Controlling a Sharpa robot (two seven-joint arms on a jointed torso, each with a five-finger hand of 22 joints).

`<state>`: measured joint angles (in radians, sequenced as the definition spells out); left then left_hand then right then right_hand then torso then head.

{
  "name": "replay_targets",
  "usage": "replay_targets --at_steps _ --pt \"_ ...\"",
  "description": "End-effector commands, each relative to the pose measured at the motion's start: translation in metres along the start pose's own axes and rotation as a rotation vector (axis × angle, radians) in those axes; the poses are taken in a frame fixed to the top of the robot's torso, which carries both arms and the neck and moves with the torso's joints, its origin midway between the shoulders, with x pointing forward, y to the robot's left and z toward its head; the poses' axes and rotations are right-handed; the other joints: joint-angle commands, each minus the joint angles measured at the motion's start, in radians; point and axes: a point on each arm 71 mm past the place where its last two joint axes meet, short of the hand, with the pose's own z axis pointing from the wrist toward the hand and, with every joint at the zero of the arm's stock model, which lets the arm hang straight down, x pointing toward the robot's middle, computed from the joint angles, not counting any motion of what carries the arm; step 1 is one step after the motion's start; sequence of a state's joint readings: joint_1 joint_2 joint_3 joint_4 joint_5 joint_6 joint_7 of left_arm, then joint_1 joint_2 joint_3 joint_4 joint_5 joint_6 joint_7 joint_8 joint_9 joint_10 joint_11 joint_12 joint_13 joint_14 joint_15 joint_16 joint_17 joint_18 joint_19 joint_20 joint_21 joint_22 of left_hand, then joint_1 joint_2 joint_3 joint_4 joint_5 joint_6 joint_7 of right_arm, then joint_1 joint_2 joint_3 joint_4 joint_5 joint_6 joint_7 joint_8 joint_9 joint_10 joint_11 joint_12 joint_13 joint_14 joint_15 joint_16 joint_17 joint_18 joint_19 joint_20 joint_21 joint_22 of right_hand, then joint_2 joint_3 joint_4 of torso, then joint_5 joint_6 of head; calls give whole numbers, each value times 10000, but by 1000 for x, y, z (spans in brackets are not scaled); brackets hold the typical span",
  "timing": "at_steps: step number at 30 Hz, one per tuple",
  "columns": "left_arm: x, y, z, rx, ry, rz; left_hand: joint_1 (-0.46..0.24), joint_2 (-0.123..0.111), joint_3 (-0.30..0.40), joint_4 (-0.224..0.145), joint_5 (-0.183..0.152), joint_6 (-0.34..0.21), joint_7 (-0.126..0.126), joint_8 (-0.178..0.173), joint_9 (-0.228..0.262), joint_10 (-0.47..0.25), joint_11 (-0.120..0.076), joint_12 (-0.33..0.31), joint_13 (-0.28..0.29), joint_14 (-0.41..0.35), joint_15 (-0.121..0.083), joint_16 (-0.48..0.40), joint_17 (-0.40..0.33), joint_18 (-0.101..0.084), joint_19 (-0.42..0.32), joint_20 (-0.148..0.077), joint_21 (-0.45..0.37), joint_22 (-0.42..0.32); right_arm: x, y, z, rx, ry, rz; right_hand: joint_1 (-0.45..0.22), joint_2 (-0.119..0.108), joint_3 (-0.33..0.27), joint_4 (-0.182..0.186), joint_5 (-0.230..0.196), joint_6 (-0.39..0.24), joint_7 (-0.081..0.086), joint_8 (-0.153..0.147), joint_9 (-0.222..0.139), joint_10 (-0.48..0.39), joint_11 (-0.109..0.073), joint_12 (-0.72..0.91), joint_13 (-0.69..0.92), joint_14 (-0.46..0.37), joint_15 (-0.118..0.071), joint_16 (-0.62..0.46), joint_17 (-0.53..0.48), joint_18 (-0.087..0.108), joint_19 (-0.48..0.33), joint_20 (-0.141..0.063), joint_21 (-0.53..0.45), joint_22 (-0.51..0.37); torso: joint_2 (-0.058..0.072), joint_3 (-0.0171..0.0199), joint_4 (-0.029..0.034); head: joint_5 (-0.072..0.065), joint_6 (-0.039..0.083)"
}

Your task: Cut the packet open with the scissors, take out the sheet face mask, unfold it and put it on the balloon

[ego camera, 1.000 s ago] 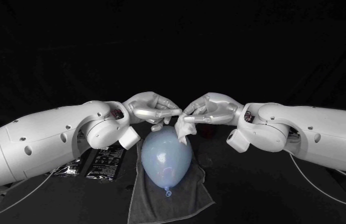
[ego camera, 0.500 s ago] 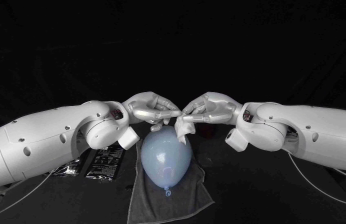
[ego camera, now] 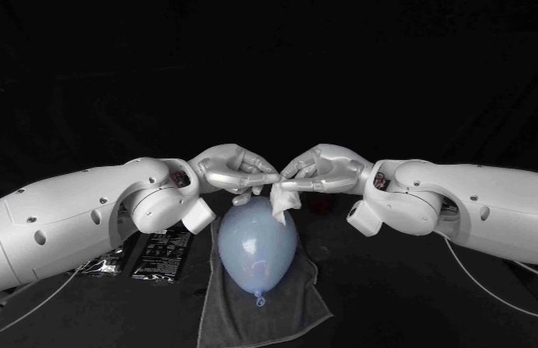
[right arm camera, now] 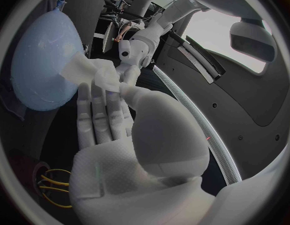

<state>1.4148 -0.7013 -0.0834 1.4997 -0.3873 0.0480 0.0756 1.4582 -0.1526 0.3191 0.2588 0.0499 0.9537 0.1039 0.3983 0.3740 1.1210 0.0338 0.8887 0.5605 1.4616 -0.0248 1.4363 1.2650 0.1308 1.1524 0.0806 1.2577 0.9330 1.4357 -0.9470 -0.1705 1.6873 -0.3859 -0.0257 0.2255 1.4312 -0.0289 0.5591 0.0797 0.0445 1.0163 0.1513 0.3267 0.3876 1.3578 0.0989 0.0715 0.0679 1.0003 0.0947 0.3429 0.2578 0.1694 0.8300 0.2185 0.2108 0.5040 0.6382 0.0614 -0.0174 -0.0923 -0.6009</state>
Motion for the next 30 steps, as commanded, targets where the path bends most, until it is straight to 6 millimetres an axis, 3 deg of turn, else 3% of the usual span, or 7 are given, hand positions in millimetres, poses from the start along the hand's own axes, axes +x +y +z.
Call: replay_targets --at_steps 1,9,14,19,30 --pt "7 -4 2 264 366 26 234 127 77 -108 -17 139 -28 15 -10 -21 -105 -88 0 19 -100 43 48 -56 -75 -19 52 34 1 1 1 -67 -12 -70 -14 64 -1 -78 36 21 -28 30 386 -27 -73 -22 15 91 3 -6 14 101 -83 10 56 27 0 3 0 -12 3" --pt "7 -5 2 337 446 23 594 598 340 -232 -17 344 -151 128 18 12 -187 -196 -24 13 -168 43 52 -55 -113 -46 67 48 1 1 1 -66 -27 -72 -14 64 -1 -78 36 21 -28 30 386 -27 -73 -22 15 91 3 -6 14 101 -83 10 56 27 3 -3 -3 -108 44" --pt "6 -4 2 357 384 22 660 674 374 -275 -17 392 -208 210 61 26 -225 -237 -32 5 -197 38 44 -54 -131 -52 71 54 1 0 1 -61 -29 -71 -14 64 -1 -78 36 21 -28 30 386 -27 -73 -22 15 91 3 -6 14 101 -83 10 56 27 2 1 4 -105 45" --pt "2 -4 1 401 130 -6 800 737 453 -398 -15 423 -281 370 157 74 -291 -299 -48 8 -256 43 56 -63 -107 -65 113 126 0 0 1 -57 -42 -74 -14 64 -1 -78 36 21 -28 30 386 -27 -73 -22 15 91 3 -6 14 101 -83 10 56 27 0 0 6 -15 18" --pt "-4 -3 1 449 -209 -18 833 723 516 -463 -14 411 -286 479 226 136 -307 -309 -9 27 -276 65 100 -66 -101 -76 138 159 -2 0 -1 -38 -112 -81 -39 67 10 -112 37 20 -27 32 397 -22 -74 -20 16 97 2 -8 23 101 -87 7 71 48 7 -1 7 -30 -14"
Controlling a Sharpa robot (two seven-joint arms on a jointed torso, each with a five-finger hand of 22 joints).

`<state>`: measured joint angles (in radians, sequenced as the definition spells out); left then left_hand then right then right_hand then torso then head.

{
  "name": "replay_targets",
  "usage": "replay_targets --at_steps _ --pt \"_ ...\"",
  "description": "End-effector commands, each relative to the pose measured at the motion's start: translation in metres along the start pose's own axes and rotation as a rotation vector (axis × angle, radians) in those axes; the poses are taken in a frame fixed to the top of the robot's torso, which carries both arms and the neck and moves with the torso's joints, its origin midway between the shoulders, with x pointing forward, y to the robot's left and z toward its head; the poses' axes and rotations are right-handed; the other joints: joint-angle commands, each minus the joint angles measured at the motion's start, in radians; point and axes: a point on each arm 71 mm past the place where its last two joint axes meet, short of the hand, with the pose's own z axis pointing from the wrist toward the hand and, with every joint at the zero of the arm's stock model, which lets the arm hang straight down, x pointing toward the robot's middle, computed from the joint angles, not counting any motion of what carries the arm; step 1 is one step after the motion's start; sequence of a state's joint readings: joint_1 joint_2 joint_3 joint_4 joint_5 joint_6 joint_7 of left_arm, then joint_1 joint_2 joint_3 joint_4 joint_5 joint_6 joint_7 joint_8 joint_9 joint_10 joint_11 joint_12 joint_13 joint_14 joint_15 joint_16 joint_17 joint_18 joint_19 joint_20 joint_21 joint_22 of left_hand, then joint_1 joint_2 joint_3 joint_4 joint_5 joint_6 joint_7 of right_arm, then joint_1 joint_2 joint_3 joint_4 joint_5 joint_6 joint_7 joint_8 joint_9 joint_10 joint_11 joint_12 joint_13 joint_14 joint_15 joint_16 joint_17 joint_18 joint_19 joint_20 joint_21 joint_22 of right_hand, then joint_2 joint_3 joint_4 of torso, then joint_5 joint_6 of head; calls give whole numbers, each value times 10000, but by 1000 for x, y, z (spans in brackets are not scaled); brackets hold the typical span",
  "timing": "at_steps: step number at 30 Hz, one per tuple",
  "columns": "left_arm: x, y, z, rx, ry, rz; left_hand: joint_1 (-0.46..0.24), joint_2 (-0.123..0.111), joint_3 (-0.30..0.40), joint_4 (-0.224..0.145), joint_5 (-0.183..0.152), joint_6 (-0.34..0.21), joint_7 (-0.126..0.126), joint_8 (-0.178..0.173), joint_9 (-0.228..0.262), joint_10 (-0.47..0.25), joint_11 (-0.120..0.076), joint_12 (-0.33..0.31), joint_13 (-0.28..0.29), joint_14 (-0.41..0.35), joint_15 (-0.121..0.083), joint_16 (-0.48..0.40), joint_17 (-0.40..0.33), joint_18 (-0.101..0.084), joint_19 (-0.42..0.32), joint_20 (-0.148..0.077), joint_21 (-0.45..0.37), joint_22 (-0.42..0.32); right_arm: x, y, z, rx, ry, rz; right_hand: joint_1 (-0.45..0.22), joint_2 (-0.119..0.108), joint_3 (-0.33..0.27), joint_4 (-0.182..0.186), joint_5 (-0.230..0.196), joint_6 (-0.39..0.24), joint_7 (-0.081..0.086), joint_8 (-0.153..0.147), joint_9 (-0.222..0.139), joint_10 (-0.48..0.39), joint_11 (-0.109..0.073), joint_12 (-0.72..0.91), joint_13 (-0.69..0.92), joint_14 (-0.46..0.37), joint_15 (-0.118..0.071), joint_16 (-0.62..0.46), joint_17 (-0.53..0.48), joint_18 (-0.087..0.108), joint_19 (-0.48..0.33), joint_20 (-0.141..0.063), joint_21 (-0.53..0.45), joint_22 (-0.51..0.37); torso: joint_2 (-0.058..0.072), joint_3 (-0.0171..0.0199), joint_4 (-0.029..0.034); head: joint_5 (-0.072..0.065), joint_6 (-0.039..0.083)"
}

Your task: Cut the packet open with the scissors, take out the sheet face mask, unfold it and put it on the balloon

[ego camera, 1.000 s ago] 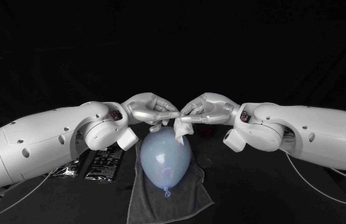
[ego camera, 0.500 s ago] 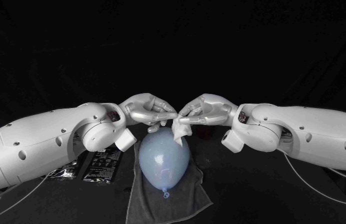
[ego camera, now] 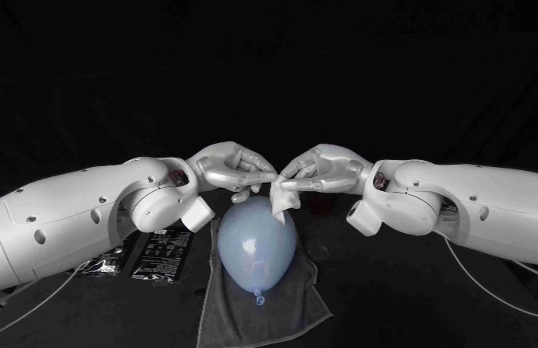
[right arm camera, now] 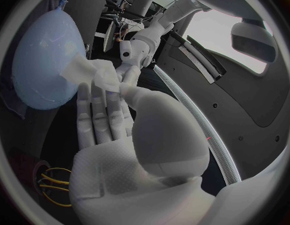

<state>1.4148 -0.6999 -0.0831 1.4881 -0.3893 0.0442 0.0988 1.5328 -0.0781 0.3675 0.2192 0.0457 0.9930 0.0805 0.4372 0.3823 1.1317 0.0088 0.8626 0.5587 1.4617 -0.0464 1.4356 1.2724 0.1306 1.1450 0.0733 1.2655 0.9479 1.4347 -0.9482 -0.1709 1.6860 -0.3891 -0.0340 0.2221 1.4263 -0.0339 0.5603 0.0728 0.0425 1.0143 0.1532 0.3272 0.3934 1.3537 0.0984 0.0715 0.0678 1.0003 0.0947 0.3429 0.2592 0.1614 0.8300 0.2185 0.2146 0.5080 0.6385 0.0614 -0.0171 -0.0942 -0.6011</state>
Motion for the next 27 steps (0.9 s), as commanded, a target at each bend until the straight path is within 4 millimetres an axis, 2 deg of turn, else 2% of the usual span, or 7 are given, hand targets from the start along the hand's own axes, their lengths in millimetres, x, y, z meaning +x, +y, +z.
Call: replay_targets --at_steps 1,17,27 --pt "-1 -2 1 251 -126 -46 91 -26 43 -75 29 14 -50 101 151 35 -57 -52 12 28 -61 74 30 -66 -19 -5 69 24 -1 1 -1 -86 -34 -37 10 116 -1 -42 56 41 -47 28 339 20 -68 -20 16 97 2 -8 9 181 -87 7 33 8 1 -1 1 -14 -15" --pt "-31 3 -2 447 -1473 32 95 -106 248 -189 30 -29 -29 272 255 130 -56 -130 4 84 -67 127 134 -89 71 -32 173 181 -19 -1 -12 38 -521 -191 -24 118 15 -100 56 45 -50 33 357 31 -73 -16 19 109 -3 -10 22 181 -85 3 61 45 -11 6 -19 -27 9" --pt "-40 3 0 512 -1848 54 68 -142 339 -220 31 -47 -23 325 286 155 -54 -184 -33 95 -67 134 142 -96 100 -43 208 232 -30 4 -10 126 -713 -501 -46 118 24 -138 55 50 -54 38 369 42 -77 -12 21 119 -7 -10 31 181 -85 -1 79 69 -13 -2 0 -24 51"
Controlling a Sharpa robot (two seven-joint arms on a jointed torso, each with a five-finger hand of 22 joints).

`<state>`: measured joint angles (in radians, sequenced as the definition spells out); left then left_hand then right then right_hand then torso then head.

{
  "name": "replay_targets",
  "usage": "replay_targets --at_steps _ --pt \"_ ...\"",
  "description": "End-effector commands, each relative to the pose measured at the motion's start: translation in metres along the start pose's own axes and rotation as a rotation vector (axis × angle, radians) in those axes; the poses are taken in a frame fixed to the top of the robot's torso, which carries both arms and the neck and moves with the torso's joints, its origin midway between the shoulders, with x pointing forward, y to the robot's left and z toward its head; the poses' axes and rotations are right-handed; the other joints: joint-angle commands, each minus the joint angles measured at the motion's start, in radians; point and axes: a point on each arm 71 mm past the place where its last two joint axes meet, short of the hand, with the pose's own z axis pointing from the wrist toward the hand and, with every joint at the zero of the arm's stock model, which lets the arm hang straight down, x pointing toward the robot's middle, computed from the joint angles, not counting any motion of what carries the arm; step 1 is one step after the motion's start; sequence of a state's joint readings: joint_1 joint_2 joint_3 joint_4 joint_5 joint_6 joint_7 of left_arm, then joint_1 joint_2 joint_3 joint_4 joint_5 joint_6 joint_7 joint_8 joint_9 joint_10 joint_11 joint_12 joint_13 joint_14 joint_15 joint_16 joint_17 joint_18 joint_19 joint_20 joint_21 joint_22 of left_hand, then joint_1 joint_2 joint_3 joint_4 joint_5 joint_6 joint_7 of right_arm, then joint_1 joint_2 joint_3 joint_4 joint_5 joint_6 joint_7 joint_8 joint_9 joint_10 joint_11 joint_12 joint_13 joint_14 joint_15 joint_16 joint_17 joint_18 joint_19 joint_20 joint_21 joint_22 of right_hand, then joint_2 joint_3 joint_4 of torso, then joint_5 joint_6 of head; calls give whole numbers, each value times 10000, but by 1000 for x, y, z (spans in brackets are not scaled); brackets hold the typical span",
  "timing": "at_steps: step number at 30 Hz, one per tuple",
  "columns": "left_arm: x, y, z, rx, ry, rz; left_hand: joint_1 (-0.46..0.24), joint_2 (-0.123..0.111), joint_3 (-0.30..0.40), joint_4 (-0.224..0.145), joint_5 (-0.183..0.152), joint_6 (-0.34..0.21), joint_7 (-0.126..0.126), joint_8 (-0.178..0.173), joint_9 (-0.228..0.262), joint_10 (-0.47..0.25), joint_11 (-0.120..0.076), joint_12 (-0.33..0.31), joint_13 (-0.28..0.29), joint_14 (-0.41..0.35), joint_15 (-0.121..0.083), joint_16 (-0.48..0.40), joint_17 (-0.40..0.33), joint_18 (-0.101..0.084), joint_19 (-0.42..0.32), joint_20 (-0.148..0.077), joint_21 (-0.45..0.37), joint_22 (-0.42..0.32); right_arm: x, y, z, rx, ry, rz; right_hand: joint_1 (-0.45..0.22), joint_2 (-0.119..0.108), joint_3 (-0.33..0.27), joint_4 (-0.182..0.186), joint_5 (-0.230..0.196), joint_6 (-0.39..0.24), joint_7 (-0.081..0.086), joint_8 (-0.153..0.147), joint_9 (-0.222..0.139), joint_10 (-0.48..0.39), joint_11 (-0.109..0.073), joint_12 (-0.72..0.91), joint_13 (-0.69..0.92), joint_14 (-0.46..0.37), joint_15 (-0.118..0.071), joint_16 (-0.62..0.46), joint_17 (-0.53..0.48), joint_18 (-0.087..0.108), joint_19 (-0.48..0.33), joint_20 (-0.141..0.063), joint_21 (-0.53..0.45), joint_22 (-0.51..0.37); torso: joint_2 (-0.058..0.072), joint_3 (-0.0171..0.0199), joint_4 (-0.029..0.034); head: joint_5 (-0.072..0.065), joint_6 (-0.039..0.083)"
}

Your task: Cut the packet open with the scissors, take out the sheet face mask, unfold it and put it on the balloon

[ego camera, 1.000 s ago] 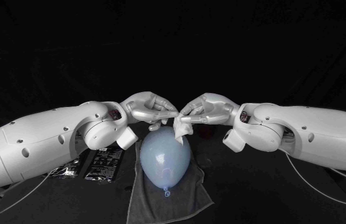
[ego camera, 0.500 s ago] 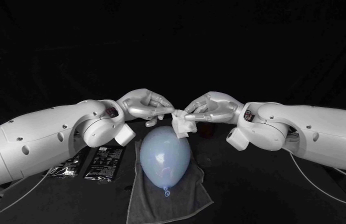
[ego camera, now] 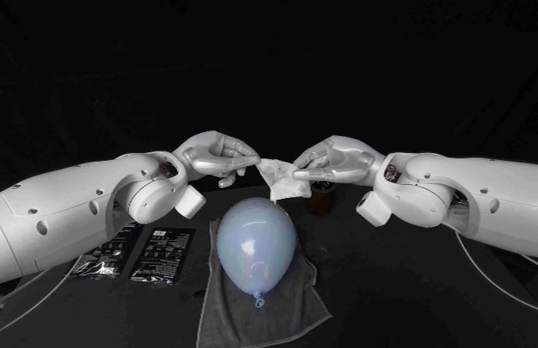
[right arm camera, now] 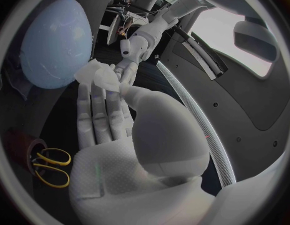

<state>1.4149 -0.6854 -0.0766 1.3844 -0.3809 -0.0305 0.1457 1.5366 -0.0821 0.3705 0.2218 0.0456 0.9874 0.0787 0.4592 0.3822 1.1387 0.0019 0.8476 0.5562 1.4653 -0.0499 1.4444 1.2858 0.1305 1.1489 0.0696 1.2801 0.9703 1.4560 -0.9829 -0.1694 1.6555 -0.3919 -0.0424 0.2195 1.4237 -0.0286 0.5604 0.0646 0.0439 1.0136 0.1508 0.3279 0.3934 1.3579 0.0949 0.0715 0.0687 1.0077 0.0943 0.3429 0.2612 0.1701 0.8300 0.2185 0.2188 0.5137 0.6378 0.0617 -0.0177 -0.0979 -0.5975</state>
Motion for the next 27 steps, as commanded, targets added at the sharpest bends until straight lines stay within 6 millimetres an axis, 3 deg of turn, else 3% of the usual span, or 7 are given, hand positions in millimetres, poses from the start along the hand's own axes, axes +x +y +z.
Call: replay_targets --at_steps 1,11,18,27 --pt "-2 -4 2 320 -272 -68 21 -114 341 -258 32 2 -4 120 296 90 16 -53 -20 63 -31 51 16 -99 74 -9 76 31 -5 3 2 27 -12 -297 -20 66 23 -57 41 57 -29 31 369 0 -42 -11 12 45 -3 -10 10 95 -86 -1 38 13 -10 -7 8 11 17" --pt "-15 -11 10 557 -714 183 0 -152 428 -292 31 -13 2 163 319 116 17 -91 -35 82 -31 68 48 -101 77 -17 92 47 -31 19 13 280 -150 -1627 -75 57 27 -106 42 69 -35 39 389 20 -47 -6 16 64 -8 -10 26 95 -82 -7 71 55 -10 -9 7 49 178" --pt "-31 -14 15 653 -1271 356 -11 -166 461 -304 32 -17 4 178 327 131 18 -97 -32 91 -30 77 66 -102 79 -20 100 55 -48 29 21 736 73 -2907 -102 50 25 -124 42 75 -38 43 398 28 -50 -4 17 74 -11 -9 32 95 -82 -9 84 72 -20 -19 -2 65 219" --pt "-49 -12 21 710 -2013 461 -35 -193 538 -329 32 -29 10 208 342 149 21 -138 -58 103 -30 87 82 -104 84 -26 115 73 -59 40 34 1204 212 -4707 -147 40 20 -146 41 88 -46 52 414 47 -57 2 20 96 -17 -5 45 97 -81 -12 103 97 1 -10 -6 87 332"
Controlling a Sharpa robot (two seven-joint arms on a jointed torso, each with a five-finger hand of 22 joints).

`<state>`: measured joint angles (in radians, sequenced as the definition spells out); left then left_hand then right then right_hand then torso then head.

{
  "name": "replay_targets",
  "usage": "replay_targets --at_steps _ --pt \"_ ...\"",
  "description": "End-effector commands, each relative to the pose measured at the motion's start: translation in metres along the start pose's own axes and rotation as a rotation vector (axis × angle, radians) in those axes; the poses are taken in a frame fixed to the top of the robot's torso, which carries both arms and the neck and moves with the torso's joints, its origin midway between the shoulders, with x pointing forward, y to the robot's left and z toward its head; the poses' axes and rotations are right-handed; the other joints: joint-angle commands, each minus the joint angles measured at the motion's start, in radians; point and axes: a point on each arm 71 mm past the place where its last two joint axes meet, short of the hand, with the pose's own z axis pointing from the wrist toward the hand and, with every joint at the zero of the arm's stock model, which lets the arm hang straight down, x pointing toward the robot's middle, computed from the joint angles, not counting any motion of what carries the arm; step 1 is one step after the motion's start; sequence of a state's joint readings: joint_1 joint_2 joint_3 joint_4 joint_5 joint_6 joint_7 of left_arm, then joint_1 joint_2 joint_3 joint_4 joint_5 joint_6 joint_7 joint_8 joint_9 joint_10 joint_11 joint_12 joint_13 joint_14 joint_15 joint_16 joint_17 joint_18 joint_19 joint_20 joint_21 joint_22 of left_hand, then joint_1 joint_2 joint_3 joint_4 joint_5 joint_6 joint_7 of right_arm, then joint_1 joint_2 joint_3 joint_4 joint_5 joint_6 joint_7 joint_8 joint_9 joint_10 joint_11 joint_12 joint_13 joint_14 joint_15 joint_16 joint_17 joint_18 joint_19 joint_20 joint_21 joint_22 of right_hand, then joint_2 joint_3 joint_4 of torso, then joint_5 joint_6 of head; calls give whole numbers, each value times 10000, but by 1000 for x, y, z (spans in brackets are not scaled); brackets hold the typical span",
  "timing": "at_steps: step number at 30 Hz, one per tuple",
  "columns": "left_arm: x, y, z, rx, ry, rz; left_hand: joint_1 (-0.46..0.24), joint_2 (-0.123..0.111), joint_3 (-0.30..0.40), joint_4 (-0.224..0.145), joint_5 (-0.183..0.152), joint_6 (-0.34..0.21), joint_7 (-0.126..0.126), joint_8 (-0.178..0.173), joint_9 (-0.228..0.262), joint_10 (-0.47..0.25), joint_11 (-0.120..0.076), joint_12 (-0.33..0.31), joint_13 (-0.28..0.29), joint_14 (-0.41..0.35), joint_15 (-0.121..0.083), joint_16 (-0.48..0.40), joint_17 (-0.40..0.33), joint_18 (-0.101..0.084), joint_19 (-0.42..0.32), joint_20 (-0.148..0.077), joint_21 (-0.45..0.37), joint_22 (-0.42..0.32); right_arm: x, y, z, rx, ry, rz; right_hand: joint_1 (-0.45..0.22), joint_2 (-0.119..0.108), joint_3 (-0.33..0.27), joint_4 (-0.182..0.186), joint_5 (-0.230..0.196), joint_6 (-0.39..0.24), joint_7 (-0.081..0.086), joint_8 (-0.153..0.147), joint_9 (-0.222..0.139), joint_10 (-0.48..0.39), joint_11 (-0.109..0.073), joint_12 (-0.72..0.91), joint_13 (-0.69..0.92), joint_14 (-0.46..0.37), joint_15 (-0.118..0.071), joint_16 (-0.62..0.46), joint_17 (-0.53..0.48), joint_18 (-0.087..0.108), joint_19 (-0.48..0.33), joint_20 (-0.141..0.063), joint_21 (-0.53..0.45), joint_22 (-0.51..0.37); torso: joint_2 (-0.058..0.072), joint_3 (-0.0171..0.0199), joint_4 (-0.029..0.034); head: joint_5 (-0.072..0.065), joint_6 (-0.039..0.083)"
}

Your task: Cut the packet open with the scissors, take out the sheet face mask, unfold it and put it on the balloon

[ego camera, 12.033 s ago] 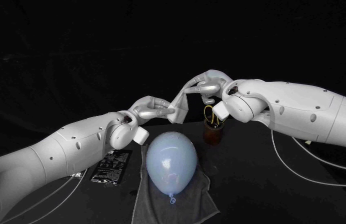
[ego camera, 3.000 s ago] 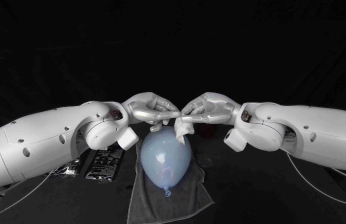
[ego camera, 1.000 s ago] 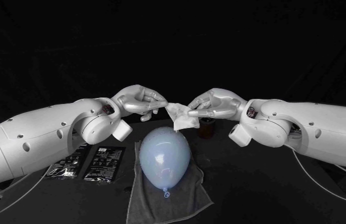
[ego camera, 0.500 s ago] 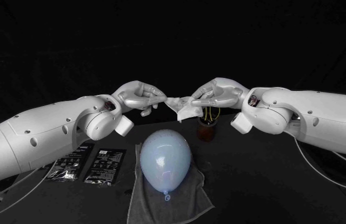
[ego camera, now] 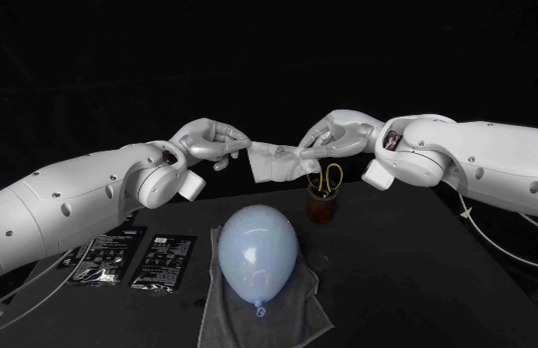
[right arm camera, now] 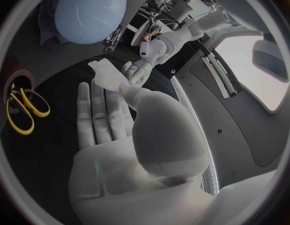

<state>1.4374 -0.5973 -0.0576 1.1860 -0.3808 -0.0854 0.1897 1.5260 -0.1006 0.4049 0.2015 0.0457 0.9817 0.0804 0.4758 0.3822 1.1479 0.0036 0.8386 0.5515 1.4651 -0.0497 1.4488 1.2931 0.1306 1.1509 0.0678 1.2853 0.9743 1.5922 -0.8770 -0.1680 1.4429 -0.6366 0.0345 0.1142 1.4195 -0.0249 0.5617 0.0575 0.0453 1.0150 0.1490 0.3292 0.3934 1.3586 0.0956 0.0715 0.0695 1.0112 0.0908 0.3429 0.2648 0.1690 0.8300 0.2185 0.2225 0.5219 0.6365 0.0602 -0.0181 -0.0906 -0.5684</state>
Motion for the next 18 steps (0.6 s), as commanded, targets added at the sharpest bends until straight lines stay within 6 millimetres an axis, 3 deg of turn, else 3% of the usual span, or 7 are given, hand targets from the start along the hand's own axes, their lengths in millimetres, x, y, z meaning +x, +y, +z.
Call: replay_targets --at_steps 1,9,18 --pt "-5 -3 2 323 -377 18 71 -8 194 -125 31 28 -6 43 343 58 3 -47 -11 105 -31 44 9 -104 65 -7 64 33 0 0 4 482 520 -1401 -112 2 6 -77 28 77 -30 40 417 44 -66 3 12 66 16 -4 11 108 -80 -13 69 19 17 5 1 14 74" --pt "-13 -4 5 331 -540 69 54 -33 255 -149 32 21 -2 65 354 71 5 -79 -29 117 -30 54 28 -105 69 -12 76 47 -6 8 14 642 55 -2680 -165 -7 5 -103 28 99 -47 54 441 82 -82 14 17 107 1 6 30 114 -65 -21 100 56 7 5 3 23 123" --pt "-12 -5 7 273 -307 164 47 -43 268 -154 32 18 -1 70 356 73 7 -85 -31 118 -30 55 27 -110 84 -13 89 71 -5 15 21 550 -115 -2892 -177 -6 7 -107 28 105 -52 58 446 91 -86 16 19 117 -3 8 35 116 -60 -24 109 66 13 -1 11 28 151"
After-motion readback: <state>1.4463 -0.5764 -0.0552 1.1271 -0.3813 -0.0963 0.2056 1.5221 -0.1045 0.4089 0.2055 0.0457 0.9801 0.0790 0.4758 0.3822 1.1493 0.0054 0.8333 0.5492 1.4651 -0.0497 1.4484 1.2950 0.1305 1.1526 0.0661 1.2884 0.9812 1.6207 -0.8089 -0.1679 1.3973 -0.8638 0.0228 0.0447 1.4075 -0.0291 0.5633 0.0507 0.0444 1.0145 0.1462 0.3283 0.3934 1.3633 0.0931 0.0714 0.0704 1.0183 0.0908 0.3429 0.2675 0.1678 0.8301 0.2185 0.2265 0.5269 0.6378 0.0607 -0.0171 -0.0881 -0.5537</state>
